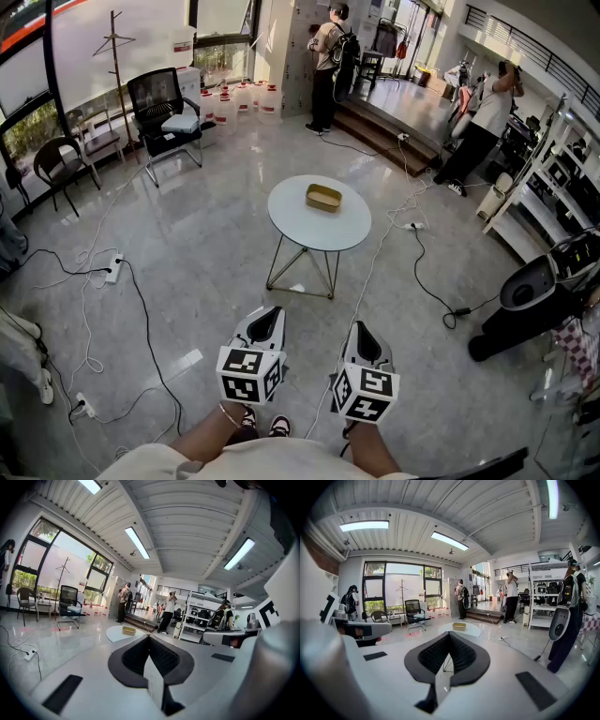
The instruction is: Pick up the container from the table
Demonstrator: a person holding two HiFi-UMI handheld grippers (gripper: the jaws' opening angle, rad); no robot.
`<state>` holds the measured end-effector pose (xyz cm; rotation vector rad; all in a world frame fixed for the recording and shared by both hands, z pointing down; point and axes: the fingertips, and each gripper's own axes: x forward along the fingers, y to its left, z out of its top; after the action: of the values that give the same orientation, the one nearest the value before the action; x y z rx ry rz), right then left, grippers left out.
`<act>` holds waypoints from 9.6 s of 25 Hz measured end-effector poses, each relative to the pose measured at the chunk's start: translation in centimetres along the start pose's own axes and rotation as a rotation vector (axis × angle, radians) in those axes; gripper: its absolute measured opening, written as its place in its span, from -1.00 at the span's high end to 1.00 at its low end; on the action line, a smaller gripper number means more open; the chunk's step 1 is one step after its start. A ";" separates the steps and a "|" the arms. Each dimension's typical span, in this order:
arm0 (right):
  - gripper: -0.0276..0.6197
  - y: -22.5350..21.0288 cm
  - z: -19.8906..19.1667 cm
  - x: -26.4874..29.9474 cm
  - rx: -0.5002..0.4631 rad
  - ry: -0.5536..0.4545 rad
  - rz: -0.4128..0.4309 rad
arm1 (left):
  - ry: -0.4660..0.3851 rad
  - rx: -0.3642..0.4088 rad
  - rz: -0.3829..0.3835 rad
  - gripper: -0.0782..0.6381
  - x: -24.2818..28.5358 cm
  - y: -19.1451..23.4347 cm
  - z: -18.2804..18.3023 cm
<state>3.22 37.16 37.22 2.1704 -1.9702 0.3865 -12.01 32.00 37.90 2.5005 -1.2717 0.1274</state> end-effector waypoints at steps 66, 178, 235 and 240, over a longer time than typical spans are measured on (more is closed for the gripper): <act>0.84 -2.9 5.2 21.2 -0.002 0.045 0.055 | -0.019 -0.032 0.052 0.74 19.6 9.9 5.6; 0.84 -17.3 13.0 56.7 0.131 0.106 0.123 | 0.100 0.019 0.144 0.74 54.2 16.7 12.6; 0.84 -16.6 2.8 59.8 0.180 0.367 -0.024 | 0.409 -0.045 0.085 0.74 56.6 22.4 0.8; 0.84 -16.3 0.8 59.5 0.188 0.400 -0.035 | 0.445 -0.049 0.076 0.74 56.3 22.5 -1.2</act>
<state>24.54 -17.73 55.68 2.0255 -1.7303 0.9515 3.72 -23.26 57.46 2.2122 -1.1603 0.6238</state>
